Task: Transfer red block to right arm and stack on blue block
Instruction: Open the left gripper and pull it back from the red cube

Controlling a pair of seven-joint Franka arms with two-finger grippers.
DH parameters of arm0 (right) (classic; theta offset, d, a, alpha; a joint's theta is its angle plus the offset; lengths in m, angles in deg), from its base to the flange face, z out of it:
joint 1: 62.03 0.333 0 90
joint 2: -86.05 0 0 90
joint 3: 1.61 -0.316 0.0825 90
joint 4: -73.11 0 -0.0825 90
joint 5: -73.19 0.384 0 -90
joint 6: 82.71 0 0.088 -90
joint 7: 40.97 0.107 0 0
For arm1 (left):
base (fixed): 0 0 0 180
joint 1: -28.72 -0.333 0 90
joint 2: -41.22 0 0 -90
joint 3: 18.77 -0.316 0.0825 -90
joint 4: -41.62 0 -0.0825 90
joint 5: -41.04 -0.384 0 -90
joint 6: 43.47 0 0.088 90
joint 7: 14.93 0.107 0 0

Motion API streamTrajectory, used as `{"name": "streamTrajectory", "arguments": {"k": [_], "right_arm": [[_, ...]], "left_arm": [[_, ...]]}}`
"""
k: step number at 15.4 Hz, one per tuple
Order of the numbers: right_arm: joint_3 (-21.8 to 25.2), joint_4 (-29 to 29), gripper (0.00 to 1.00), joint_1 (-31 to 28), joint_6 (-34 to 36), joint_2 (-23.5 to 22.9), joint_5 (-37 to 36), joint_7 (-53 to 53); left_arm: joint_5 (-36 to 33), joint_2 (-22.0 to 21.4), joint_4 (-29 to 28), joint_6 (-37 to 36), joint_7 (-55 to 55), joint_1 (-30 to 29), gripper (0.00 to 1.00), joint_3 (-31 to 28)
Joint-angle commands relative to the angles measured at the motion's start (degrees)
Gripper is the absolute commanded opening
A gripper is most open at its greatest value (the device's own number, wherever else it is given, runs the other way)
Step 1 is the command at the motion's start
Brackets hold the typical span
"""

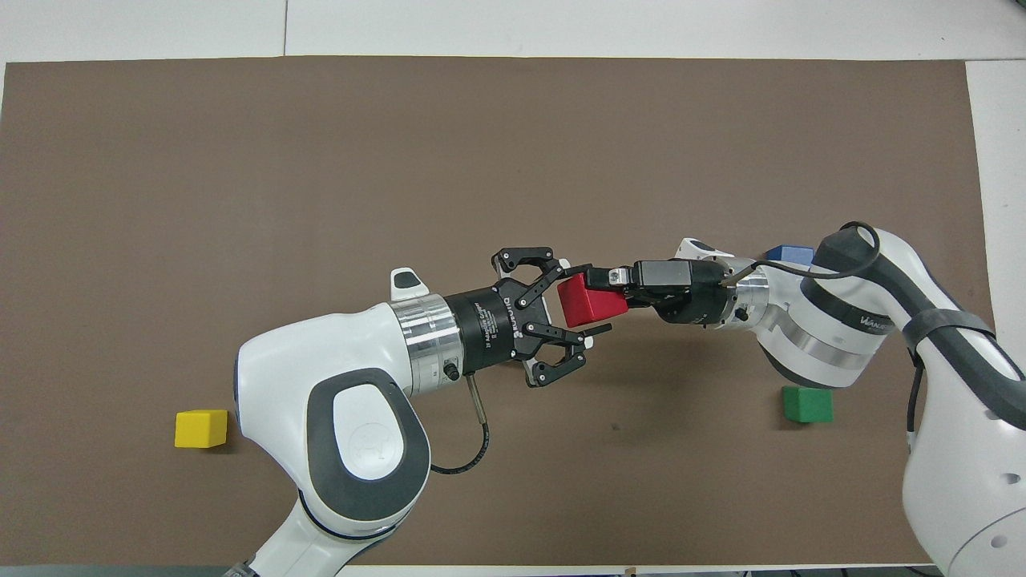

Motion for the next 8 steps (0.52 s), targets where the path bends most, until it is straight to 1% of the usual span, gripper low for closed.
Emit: {"name": "streamTrajectory", "arguments": {"k": [1,5,7,8], "right_arm": [[0.08,1.28,0.0,0.13,-2.0,1.67,0.32,-1.57],[0.08,0.93,0.0,-0.04,-2.09,1.58,0.23,-1.48],[0.17,0.93,0.0,-0.05,-2.18,1.49,0.23,-1.48],[0.17,0.67,0.0,-0.13,-2.18,1.49,0.14,-1.39]], "left_arm": [[1.08,-0.18,0.02,2.17,0.81,1.57,1.0,-0.45],[1.08,-0.61,-1.38,1.99,0.81,1.57,1.0,-0.45],[1.08,-2.45,-3.74,1.64,0.89,1.22,1.0,-0.45],[1.08,-4.03,-5.41,1.21,0.98,0.96,1.0,-0.45]]}}
